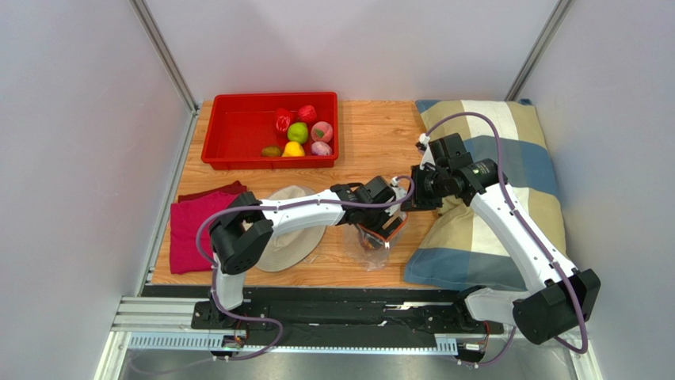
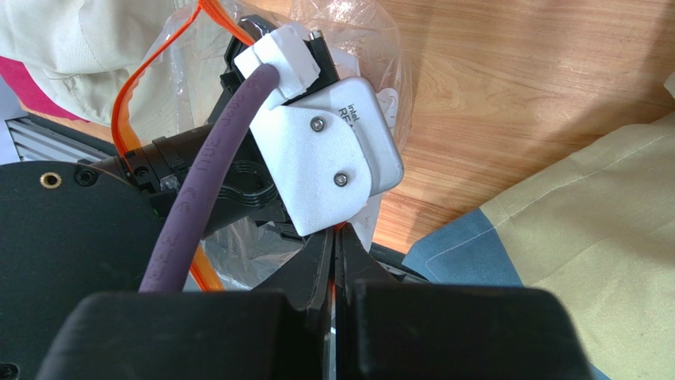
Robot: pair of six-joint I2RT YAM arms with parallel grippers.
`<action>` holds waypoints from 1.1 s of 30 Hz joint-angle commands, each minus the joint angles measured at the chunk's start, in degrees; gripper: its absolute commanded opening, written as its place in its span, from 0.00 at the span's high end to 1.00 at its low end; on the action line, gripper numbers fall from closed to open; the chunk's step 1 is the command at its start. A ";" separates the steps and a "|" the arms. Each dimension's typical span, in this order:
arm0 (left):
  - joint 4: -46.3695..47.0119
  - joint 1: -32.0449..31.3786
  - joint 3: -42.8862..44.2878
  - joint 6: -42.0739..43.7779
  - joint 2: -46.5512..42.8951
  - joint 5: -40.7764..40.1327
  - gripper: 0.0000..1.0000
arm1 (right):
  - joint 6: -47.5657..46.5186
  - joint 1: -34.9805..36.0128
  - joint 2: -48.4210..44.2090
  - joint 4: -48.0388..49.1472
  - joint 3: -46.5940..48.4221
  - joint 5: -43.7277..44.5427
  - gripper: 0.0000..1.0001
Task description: Open the zip-top bag and remove the fake food
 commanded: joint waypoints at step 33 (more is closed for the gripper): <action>-8.28 3.75 -2.88 5.72 -11.63 9.84 0.19 | -2.02 0.00 -1.17 3.36 -0.58 0.83 1.00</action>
